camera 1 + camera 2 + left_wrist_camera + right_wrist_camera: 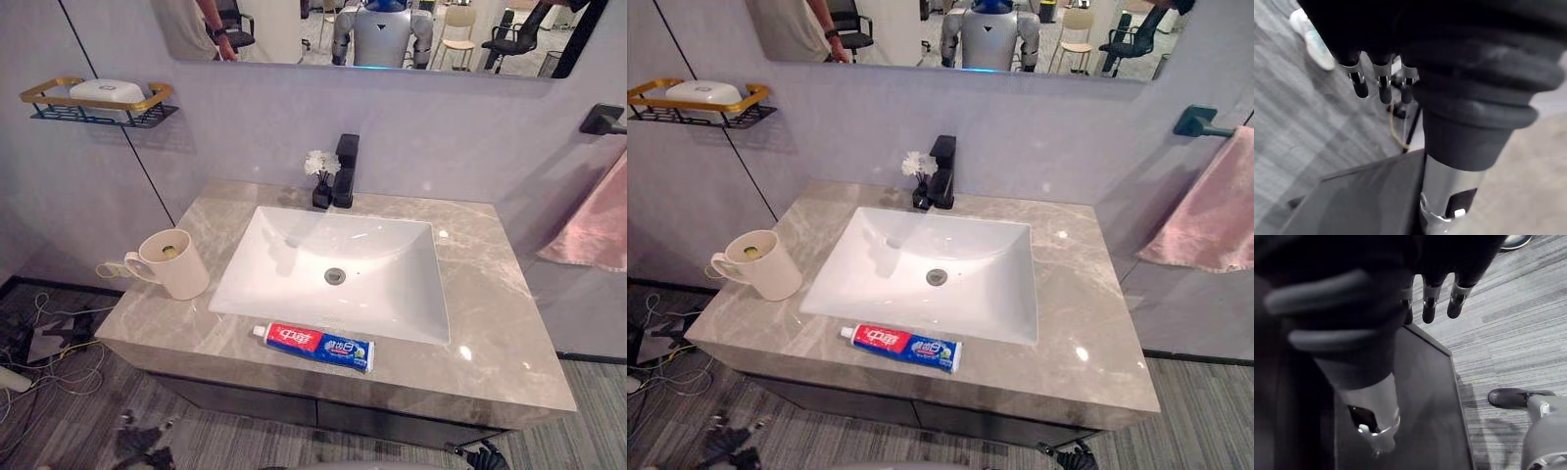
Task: Organize washtable
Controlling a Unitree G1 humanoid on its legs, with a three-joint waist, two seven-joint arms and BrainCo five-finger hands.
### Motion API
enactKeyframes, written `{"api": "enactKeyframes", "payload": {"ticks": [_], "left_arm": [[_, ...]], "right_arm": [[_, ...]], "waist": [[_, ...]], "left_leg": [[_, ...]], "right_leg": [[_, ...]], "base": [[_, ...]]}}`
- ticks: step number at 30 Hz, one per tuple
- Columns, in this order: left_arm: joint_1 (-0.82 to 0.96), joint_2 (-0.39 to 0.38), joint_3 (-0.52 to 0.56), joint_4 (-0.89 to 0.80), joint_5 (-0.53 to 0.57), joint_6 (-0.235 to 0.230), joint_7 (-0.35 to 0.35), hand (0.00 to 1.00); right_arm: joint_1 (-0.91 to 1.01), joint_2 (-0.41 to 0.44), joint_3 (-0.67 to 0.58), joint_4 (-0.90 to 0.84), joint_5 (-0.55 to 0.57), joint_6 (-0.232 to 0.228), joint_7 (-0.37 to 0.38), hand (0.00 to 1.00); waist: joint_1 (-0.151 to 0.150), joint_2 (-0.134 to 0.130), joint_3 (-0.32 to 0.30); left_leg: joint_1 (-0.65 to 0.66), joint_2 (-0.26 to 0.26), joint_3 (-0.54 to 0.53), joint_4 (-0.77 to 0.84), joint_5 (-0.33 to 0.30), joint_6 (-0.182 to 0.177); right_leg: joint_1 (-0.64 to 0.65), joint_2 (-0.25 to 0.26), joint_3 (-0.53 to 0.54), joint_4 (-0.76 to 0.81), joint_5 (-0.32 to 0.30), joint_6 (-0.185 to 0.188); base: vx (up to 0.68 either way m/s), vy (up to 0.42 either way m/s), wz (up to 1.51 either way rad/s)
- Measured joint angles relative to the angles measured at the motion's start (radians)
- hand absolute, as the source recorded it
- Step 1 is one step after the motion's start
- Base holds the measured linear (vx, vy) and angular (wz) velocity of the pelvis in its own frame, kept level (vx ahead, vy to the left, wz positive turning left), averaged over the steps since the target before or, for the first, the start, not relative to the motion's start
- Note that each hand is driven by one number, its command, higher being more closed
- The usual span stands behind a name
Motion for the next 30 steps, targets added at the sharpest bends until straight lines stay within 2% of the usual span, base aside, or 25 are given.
{"api": "enactKeyframes", "payload": {"ticks": [4, 7, 8, 12, 15, 16, 18, 22, 25, 30], "left_arm": [[-0.01, -0.012, 0.0, -0.277, 0.148, 0.002, 0.065, 0.0], [-0.03, -0.025, -0.059, -0.418, 0.215, 0.0, 0.096, 0.0], [-0.03, -0.026, -0.106, -0.488, 0.221, -0.004, 0.099, 0.0], [-0.025, -0.027, -0.313, -0.703, 0.24, -0.067, 0.088, 0.0], [-0.022, -0.026, -0.475, -0.817, 0.233, -0.116, 0.047, 0.0], [-0.021, -0.026, -0.541, -0.846, 0.227, -0.13, 0.021, 0.0], [-0.022, -0.022, -0.652, -0.863, 0.215, -0.154, -0.044, 0.0], [-0.022, 0.001, -0.746, -0.857, 0.216, -0.154, -0.092, 0.0], [-0.023, 0.031, -0.826, -0.803, 0.262, -0.154, -0.141, 0.0], [-0.023, 0.064, -0.893, -0.679, 0.351, -0.151, -0.2, 0.0]], "right_arm": [[0.033, 0.002, -0.02, -0.02, 0.0, -0.002, 0.004, 0.0], [0.047, 0.01, -0.017, -0.017, 0.002, -0.004, 0.027, 0.0], [0.05, 0.011, -0.016, -0.009, 0.003, -0.004, 0.031, 0.0], [0.059, 0.009, 0.005, 0.001, 0.007, -0.005, 0.044, 0.0], [0.057, 0.01, 0.031, 0.003, 0.017, -0.01, 0.05, 0.0], [0.053, 0.009, 0.049, 0.008, 0.025, -0.012, 0.055, 0.0], [0.038, 0.012, 0.086, 0.024, 0.026, -0.013, 0.066, 0.0], [0.038, 0.012, 0.095, 0.025, 0.026, -0.018, 0.066, 0.0], [0.039, 0.011, 0.118, 0.025, 0.026, -0.019, 0.066, 0.0], [0.038, 0.011, 0.133, 0.024, 0.025, -0.019, 0.066, 0.0]], "waist": [[0.004, 0.019, -0.013], [0.018, 0.033, -0.02], [0.02, 0.036, -0.021], [0.017, 0.036, -0.019], [0.009, 0.034, -0.016], [-0.004, 0.036, -0.017], [-0.021, 0.043, -0.016], [-0.032, 0.042, -0.016], [-0.035, 0.038, -0.018], [-0.036, 0.033, -0.018]], "left_leg": [[-0.019, -0.012, -0.029, 0.011, 0.0, 0.0], [-0.034, -0.016, -0.05, 0.027, 0.0, 0.0], [-0.037, -0.016, -0.058, 0.032, 0.0, 0.0], [-0.037, -0.013, -0.086, 0.045, -0.001, -0.001], [-0.044, -0.011, -0.09, 0.05, -0.001, -0.001], [-0.046, -0.012, -0.092, 0.051, -0.002, -0.002], [-0.053, -0.01, -0.091, 0.053, -0.004, -0.006], [-0.056, -0.002, -0.075, 0.045, -0.002, -0.003], [-0.054, 0.004, -0.057, 0.042, -0.001, -0.001], [-0.045, 0.008, -0.041, 0.034, 0.0, -0.002]], "right_leg": [[0.003, -0.009, -0.033, 0.0, -0.007, 0.002], [0.005, -0.009, -0.045, 0.0, -0.008, 0.003], [0.01, -0.01, -0.056, 0.0, -0.009, 0.002], [0.022, -0.01, -0.086, 0.018, -0.026, -0.002], [0.019, -0.008, -0.089, 0.029, -0.031, -0.005], [0.018, -0.008, -0.09, 0.029, -0.031, -0.005], [0.012, -0.006, -0.09, 0.029, -0.03, -0.006], [-0.003, -0.001, -0.074, 0.029, -0.029, -0.007], [-0.012, 0.003, -0.059, 0.03, -0.029, -0.008], [-0.015, 0.007, -0.042, 0.027, -0.028, -0.009]], "base": [[0.0, 0.018, 0.24], [-0.01, 0.007, 0.23], [-0.02, 0.001, 0.32], [-0.05, -0.006, 0.22], [-0.06, 0.003, 0.06], [-0.05, 0.017, 0.05], [-0.02, 0.012, 0.01], [0.01, 0.019, -0.11], [0.04, 0.021, -0.17], [0.05, 0.029, -0.11]]}}
